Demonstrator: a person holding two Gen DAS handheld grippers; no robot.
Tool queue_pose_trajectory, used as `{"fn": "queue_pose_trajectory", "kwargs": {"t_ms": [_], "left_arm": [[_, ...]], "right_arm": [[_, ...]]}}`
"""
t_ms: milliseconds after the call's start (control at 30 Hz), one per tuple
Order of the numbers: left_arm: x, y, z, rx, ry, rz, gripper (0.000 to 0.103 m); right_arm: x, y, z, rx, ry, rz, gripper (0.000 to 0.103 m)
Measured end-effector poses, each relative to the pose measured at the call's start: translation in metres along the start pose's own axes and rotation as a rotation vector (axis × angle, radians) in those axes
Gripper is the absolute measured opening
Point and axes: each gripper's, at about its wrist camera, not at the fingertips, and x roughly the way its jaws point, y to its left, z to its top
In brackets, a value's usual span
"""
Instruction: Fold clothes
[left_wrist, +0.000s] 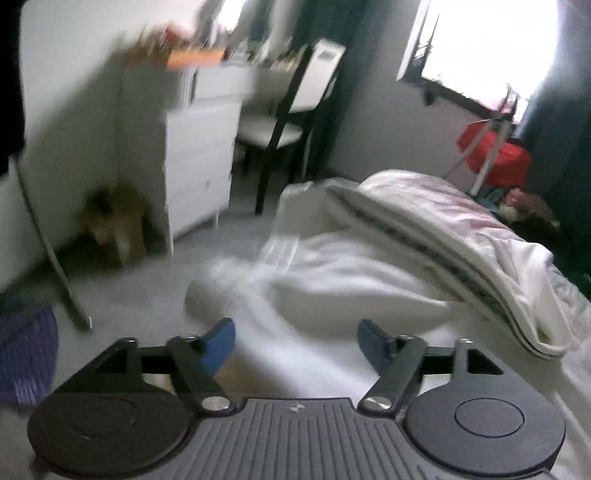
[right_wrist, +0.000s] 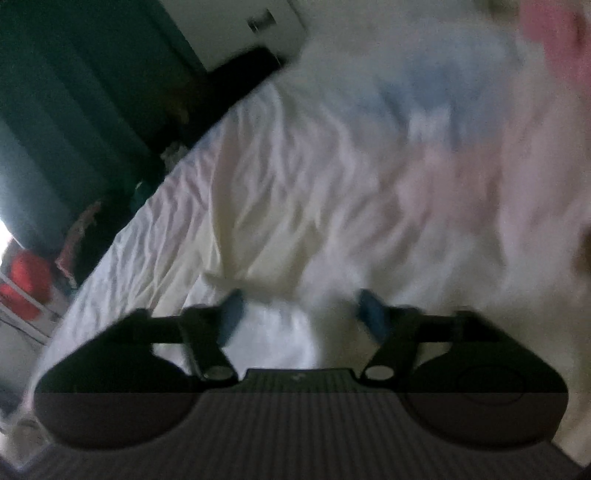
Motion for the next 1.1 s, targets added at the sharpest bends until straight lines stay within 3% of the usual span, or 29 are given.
{"fn": "queue_pose_trajectory", "kwargs": {"t_ms": [67,133,300,400,633,800,1100], "left_arm": [[-0.015,-0.02,0.0,0.047,-0.051,-0.029,0.081],[-0.029,-0.043,-0.001,0.086,-0.092,-0.064,0.081],[-0.053,-0.11,-0.012,0.169,-0.177,-0.18,0.083],[-0.051,-0.157,-0.022,0.202,-0.189,-0.242,0.083],[-0.063,-0.241,-0.044,0.288,-0.197,-0.339,0.083],[-0.066,-0.283,-0.061,0.358,-0.246,-0.382,0.083],[-0.027,-0.296,-0.096,0.392,-0.252,-0.397,0.084]], "right_arm": [[-0.011,0.013,0.001,-0.083,-0.074,-0.01,0.079],[-0.017,0.029,0.0,-0.155,-0.098,0.044,0.079],[-0.041,0.074,-0.013,-0.325,-0.092,0.281,0.079],[-0.065,0.101,-0.029,-0.422,-0.094,0.446,0.078],[-0.113,0.134,-0.072,-0.497,-0.057,0.75,0.078],[-0.139,0.145,-0.092,-0.556,-0.057,0.855,0.078],[-0.138,0.155,-0.119,-0.618,-0.066,0.878,0.078]]}}
